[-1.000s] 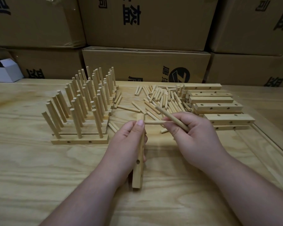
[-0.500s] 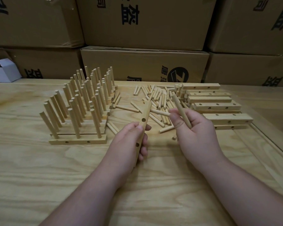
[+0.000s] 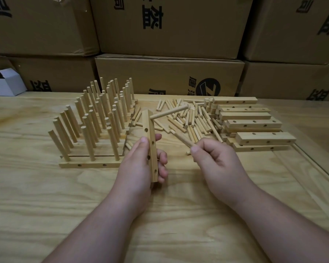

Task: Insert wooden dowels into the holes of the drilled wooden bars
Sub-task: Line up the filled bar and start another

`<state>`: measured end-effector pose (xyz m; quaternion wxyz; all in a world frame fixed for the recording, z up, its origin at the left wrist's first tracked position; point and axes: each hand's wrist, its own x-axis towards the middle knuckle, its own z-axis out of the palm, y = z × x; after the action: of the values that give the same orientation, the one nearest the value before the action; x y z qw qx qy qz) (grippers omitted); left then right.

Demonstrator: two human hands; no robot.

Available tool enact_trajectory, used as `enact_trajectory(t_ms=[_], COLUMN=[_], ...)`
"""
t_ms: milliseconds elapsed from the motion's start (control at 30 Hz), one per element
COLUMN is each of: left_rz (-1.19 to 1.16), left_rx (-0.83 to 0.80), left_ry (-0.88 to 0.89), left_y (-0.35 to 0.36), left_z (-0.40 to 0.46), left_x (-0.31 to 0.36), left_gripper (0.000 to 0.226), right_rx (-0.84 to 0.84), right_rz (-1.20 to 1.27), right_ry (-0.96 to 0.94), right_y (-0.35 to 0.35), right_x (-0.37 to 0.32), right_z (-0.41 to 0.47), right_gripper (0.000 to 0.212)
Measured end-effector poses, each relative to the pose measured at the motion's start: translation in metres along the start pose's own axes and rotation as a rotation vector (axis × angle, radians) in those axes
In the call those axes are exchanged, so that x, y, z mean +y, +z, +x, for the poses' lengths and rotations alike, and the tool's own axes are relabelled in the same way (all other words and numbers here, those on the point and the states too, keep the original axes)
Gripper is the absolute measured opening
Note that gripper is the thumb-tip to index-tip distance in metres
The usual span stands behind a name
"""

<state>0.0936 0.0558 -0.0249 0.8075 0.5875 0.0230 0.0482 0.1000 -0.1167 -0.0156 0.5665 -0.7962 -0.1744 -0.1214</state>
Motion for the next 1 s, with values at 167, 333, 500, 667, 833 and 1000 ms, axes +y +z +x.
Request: enact_trajectory(t_ms=[167, 333, 500, 667, 833, 1000], left_rz=[0.045, 0.058, 0.08, 0.108, 0.17, 0.184], left_rx=[-0.029, -0.04, -0.047, -0.056, -0.079, -0.079], left_ry=[0.017, 0.023, 0.021, 0.014, 0.029, 0.033], left_y=[0.0011, 0.0017, 0.0024, 0.0023, 0.0031, 0.0022], left_z=[-0.0001, -0.0001, -0.0007, -0.0009, -0.0021, -0.0015], left_x=[-0.0013, -0.0012, -0.001, -0.0004, -0.0011, -0.0012], left_gripper=[0.041, 0.041, 0.043, 0.04, 0.033, 0.035], right_rx=[-0.083, -0.092, -0.078, -0.048, -0.028, 0.03], right_rz=[0.001, -0.048, -0.093, -0.009, 0.042, -0.01], right_ry=[0.079, 0.028, 0.007, 0.027, 0.006, -0.03], right_y=[0.0017, 0.0033, 0.0037, 0.005, 0.0042, 0.0036], right_x=[-0.0002, 0.0022, 0.0034, 0.0042, 0.0028, 0.0017], right_z=[-0.002, -0.0018, -0.0016, -0.0018, -0.0018, -0.0009], right_gripper=[0.022, 0.016, 0.024, 0.02, 0.016, 0.018])
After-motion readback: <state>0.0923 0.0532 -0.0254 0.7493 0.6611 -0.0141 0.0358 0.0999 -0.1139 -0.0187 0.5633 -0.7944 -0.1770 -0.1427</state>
